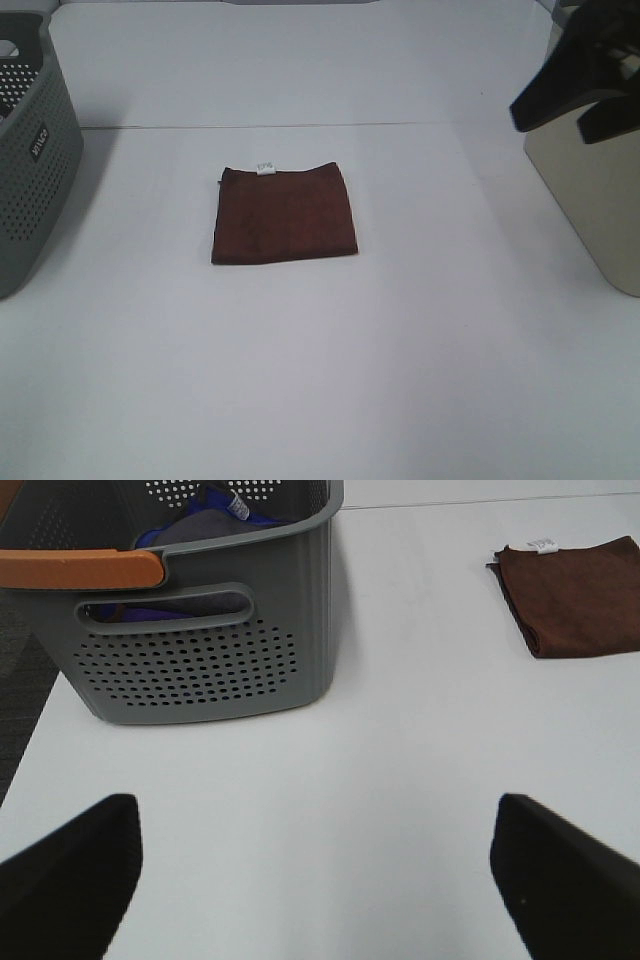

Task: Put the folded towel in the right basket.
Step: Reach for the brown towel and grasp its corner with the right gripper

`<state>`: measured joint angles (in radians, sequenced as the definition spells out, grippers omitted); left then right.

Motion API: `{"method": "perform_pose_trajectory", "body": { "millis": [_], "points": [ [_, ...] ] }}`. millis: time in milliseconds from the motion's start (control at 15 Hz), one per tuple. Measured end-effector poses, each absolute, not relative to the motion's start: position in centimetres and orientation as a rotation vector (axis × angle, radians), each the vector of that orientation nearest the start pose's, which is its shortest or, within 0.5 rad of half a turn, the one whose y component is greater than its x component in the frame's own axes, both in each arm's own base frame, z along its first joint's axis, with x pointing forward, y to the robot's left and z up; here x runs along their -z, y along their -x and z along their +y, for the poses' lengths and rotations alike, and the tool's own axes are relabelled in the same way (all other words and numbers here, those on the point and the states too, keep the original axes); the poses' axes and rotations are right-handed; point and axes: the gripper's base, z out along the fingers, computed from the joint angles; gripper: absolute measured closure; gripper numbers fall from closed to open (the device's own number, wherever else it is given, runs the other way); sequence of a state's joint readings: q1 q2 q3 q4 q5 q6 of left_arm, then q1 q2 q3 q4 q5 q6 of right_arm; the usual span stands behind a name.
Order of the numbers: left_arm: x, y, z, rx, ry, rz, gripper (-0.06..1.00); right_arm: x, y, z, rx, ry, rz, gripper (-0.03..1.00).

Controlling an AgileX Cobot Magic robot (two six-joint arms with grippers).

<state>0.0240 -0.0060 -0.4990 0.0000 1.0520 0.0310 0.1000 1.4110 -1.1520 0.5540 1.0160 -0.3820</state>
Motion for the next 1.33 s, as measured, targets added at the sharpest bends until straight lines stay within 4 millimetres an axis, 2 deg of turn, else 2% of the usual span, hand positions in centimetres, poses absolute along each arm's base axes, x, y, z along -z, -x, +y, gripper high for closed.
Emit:
{"method": "perform_pose_trajectory", "body": {
  "millis": [200,533,667,733,867,1333],
  "points": [
    [-27.8,0.5,0.0,-0.035,-0.007,2.031,0.06,-28.7,-31.1,10.5,-0.688,0.390,2.709,0.20],
    [-27.8,0.5,0.0,-0.035,-0.007,2.031,0.06,-23.4,-37.3,13.9,-0.729,0.381,2.789,0.20],
    [-27.8,0.5,0.0,-0.035,-0.007,2.031,0.06,-20.9,-39.4,14.8,-0.785,0.340,2.818,0.20],
    [-27.8,0.5,0.0,-0.035,-0.007,2.031,0.06,-20.5,-39.9,15.0,-0.800,0.331,2.821,0.20],
    [-27.8,0.5,0.0,-0.035,-0.007,2.031,0.06,-18.2,-41.5,15.7,-0.842,0.304,2.842,0.20],
    [-27.8,0.5,0.0,-0.035,-0.007,2.031,0.06,-12.0,-46.5,17.3,-0.901,0.342,2.873,0.20]
  ]
}}
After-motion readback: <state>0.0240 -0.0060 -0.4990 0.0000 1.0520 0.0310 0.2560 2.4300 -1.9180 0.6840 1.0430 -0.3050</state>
